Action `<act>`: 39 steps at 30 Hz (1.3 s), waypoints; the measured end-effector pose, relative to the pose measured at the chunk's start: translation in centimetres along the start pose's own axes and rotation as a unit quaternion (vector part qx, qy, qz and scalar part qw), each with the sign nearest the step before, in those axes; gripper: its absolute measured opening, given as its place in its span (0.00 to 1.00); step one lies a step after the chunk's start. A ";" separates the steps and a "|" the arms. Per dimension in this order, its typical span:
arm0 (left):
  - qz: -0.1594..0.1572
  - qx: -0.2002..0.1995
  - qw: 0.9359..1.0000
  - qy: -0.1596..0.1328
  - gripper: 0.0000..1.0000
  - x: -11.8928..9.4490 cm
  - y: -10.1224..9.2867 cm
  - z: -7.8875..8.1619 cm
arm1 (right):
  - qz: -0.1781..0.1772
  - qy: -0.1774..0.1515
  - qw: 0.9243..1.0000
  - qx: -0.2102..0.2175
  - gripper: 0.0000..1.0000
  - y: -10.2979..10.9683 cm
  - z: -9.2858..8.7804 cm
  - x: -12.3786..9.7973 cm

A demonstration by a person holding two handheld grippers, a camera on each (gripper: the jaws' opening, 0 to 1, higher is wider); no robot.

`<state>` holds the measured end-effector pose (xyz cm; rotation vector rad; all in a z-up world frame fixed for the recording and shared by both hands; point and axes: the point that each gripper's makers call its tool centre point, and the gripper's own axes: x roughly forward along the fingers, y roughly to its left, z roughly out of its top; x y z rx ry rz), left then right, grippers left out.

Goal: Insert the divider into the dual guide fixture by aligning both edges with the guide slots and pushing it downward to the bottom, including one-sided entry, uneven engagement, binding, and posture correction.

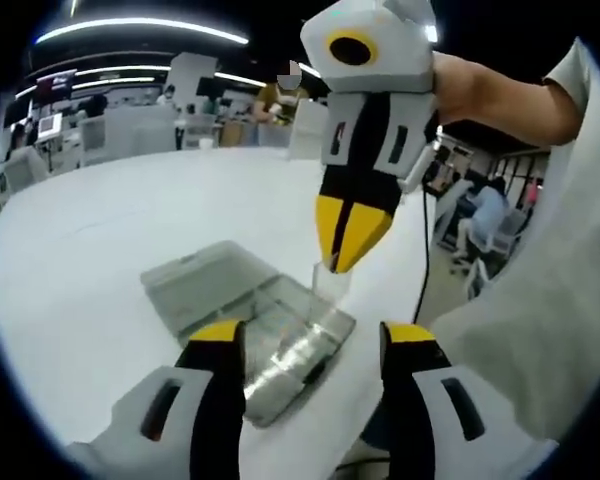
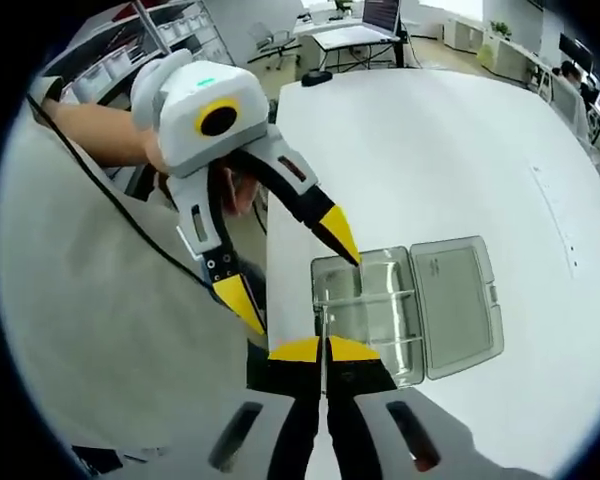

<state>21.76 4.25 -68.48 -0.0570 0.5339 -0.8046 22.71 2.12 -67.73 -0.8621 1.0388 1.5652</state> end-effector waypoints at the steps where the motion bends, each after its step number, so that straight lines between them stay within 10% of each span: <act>1: 0.001 0.000 1.000 0.000 0.53 0.0 0.0 0.0 | -0.002 0.001 1.000 -0.001 0.00 -0.1 0.0 0.0; 39: 0.056 -0.027 0.998 0.011 0.83 -0.4 1.9 -1.0 | -0.021 0.016 1.000 -0.005 0.00 -2.0 -0.5 0.7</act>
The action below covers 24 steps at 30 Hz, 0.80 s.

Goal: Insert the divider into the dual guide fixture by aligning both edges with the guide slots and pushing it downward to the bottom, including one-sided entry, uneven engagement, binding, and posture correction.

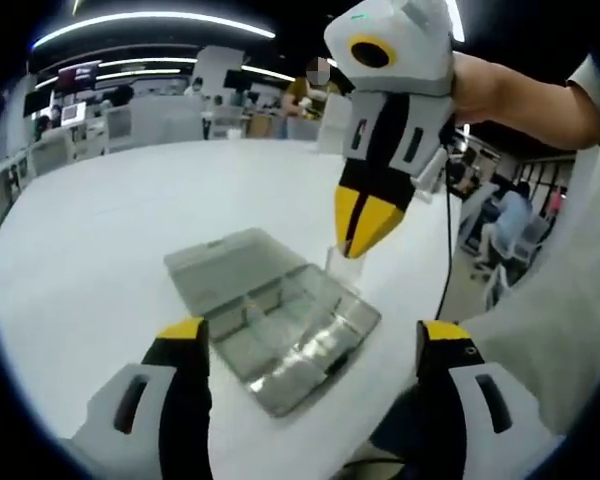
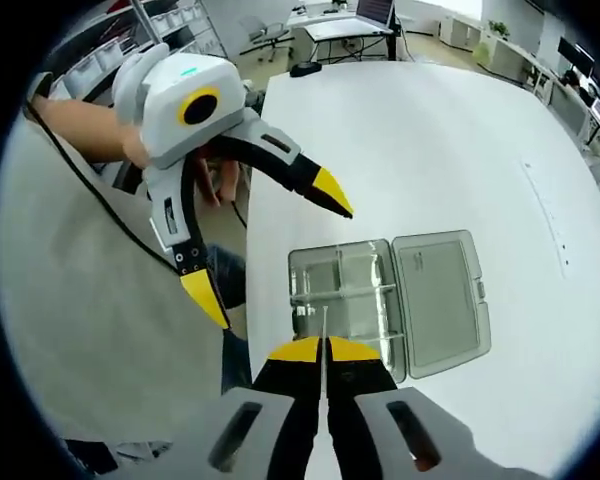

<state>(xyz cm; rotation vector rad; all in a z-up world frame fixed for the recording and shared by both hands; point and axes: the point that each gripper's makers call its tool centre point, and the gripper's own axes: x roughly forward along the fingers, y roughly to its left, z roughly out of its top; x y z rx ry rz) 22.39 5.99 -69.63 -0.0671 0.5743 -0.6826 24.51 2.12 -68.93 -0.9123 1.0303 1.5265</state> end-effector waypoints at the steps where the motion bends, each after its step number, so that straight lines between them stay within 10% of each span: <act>1: 0.000 -0.002 1.000 0.002 0.84 0.0 0.2 -0.2 | 0.000 0.000 1.000 -0.001 0.00 0.0 0.0 0.0; 24: 0.002 -0.017 1.000 0.010 0.84 0.3 1.0 -0.8 | 0.001 0.001 1.000 -0.003 0.00 -0.6 0.3 0.6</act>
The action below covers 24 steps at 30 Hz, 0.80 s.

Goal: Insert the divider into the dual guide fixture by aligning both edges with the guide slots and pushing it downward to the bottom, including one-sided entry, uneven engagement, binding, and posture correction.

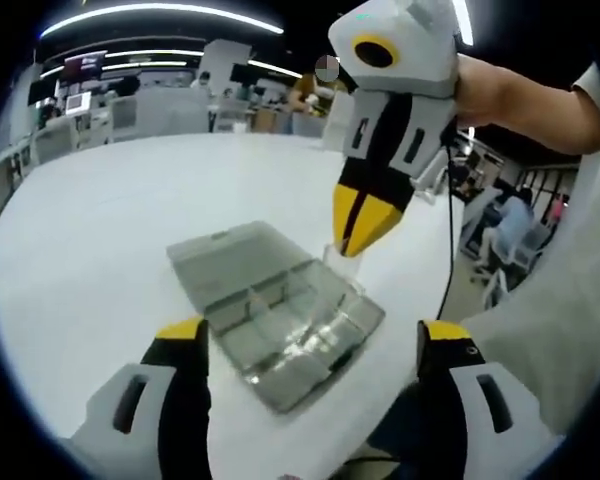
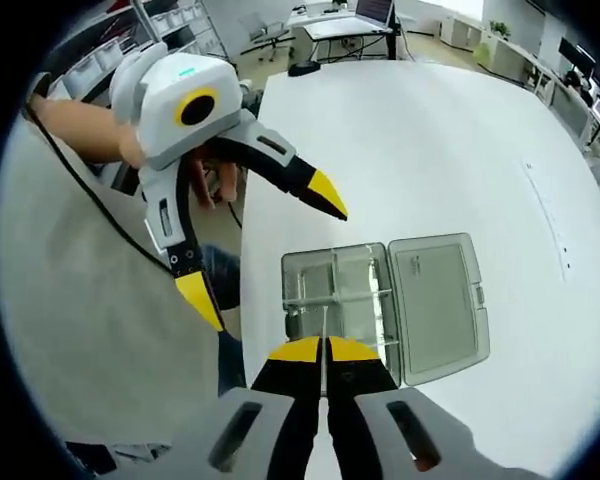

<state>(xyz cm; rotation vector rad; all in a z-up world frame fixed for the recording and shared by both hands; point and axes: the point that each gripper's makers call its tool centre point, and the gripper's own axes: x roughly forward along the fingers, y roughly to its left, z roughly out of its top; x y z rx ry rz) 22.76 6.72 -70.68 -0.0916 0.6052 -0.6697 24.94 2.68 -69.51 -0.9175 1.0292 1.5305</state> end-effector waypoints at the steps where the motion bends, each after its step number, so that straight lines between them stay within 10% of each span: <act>1: 0.002 0.001 1.000 0.001 0.84 0.0 0.0 0.0 | 0.001 0.000 1.000 0.000 0.00 0.0 0.0 0.0; 24: 0.001 -0.011 1.000 0.011 0.82 0.1 0.2 0.0 | 0.007 -0.001 1.000 -0.006 0.00 -0.7 0.2 1.0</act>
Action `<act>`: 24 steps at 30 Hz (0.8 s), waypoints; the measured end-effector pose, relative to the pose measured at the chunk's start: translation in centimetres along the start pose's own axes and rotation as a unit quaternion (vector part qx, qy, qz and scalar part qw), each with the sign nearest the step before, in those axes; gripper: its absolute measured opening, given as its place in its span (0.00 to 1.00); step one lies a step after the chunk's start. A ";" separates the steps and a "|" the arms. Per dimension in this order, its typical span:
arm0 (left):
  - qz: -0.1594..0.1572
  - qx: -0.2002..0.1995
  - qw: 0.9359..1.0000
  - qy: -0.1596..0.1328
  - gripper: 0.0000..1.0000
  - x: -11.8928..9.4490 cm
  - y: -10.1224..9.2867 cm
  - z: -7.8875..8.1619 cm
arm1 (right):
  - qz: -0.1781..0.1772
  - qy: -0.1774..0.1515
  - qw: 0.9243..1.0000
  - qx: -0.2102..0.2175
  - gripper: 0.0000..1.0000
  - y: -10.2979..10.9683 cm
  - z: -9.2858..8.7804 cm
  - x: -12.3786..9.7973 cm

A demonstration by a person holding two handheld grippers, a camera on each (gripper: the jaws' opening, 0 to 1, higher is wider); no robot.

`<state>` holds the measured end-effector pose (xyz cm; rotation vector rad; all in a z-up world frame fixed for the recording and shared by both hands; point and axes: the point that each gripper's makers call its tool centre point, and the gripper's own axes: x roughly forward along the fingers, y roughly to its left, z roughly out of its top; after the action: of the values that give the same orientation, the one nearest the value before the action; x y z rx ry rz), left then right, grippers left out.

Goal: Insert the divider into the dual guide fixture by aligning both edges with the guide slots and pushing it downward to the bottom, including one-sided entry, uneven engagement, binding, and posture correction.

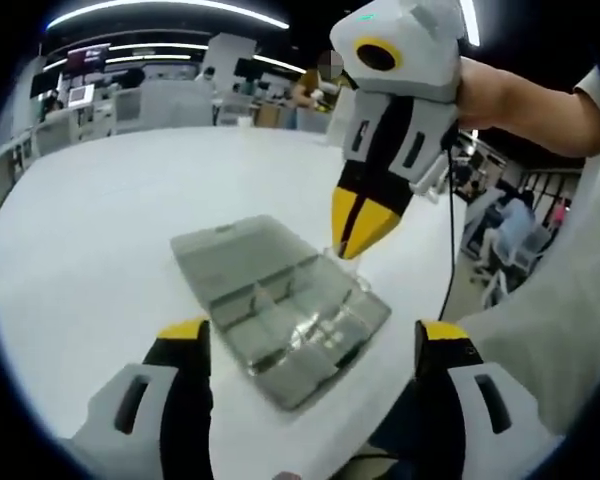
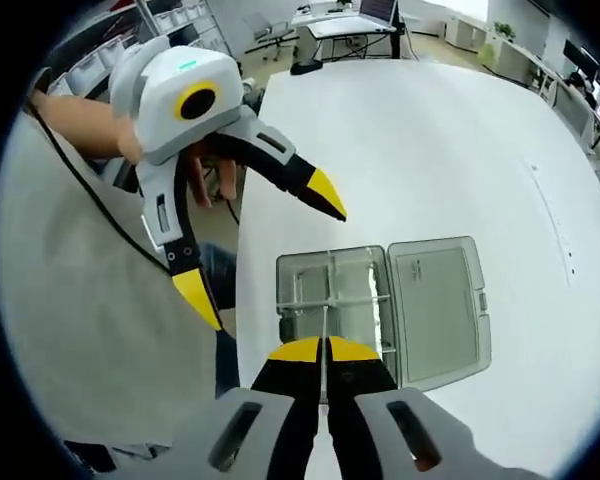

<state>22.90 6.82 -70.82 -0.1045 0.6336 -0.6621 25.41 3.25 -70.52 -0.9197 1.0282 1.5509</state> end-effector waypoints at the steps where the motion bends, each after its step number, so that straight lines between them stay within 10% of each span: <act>1: -0.001 -0.002 1.000 0.000 0.82 0.0 0.0 0.0 | 0.000 0.000 1.000 0.000 0.00 0.0 0.0 0.0; 24: -0.005 -0.012 1.000 0.008 0.83 0.6 0.8 -1.1 | 0.008 -0.002 1.000 -0.006 0.00 -0.2 0.1 1.0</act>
<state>23.08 7.25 -72.25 -0.1247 0.6574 -0.6661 25.40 3.74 -71.46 -0.9194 1.0269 1.5730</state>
